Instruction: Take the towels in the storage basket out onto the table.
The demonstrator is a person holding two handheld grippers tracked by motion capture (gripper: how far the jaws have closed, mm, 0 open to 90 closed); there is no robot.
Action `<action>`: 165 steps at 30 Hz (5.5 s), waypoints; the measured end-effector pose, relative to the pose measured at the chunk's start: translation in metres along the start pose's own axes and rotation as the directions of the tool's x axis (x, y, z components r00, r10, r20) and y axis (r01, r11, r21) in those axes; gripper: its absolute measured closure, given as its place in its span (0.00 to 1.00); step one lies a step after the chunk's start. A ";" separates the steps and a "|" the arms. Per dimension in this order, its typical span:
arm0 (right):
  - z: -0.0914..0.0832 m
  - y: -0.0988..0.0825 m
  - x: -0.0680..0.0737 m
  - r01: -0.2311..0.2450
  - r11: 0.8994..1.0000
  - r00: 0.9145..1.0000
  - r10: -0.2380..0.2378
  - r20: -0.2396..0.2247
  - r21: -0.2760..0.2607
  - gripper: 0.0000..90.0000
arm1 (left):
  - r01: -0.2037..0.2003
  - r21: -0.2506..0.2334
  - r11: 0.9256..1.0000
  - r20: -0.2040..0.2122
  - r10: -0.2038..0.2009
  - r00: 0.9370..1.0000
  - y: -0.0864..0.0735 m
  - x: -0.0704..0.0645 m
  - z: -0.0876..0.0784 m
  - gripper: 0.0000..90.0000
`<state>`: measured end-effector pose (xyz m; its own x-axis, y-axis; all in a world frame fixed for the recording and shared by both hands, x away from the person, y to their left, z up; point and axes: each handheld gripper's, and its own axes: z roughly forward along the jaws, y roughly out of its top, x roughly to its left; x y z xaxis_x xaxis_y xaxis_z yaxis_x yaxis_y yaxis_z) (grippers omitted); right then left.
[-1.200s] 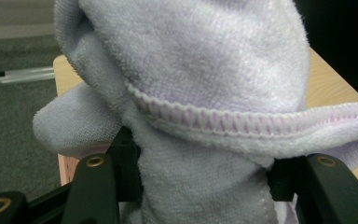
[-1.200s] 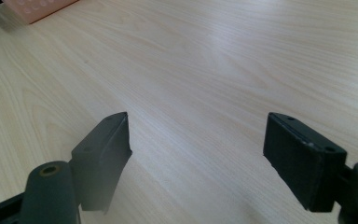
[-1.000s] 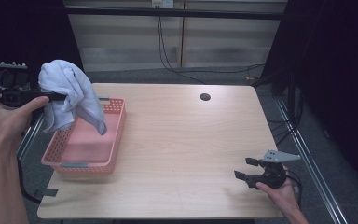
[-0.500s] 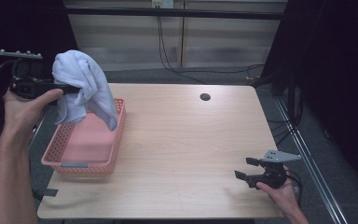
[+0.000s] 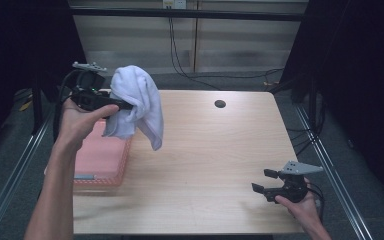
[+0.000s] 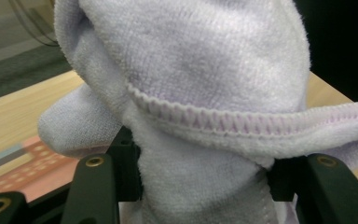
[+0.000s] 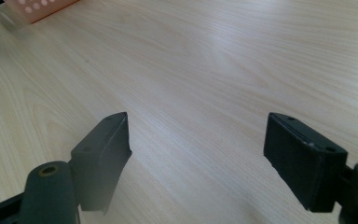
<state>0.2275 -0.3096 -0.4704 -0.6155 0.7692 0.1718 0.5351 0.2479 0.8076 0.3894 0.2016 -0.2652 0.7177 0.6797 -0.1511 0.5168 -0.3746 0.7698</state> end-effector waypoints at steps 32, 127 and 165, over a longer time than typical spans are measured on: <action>0.002 0.000 -0.001 0.004 1.000 1.000 -0.004 -0.002 0.014 0.24 | -0.111 0.199 0.974 0.186 0.074 0.980 -0.052 -0.092 0.162 0.45; 0.003 0.078 -0.034 -0.019 0.992 0.984 0.040 0.172 -0.121 0.93 | 0.190 -0.288 0.938 0.215 -0.130 0.968 -0.141 -0.044 0.043 0.97; 0.106 0.039 -0.001 0.093 0.988 0.994 -0.099 0.041 0.124 0.47 | -0.044 0.036 0.998 0.229 0.035 0.973 -0.130 -0.096 0.216 0.87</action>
<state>0.3105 -0.2383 -0.4995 -0.6409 0.7646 0.0675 0.5432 0.3897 0.7437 0.3543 0.0488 -0.4843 0.8229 0.5040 -0.2621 0.5011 -0.4265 0.7530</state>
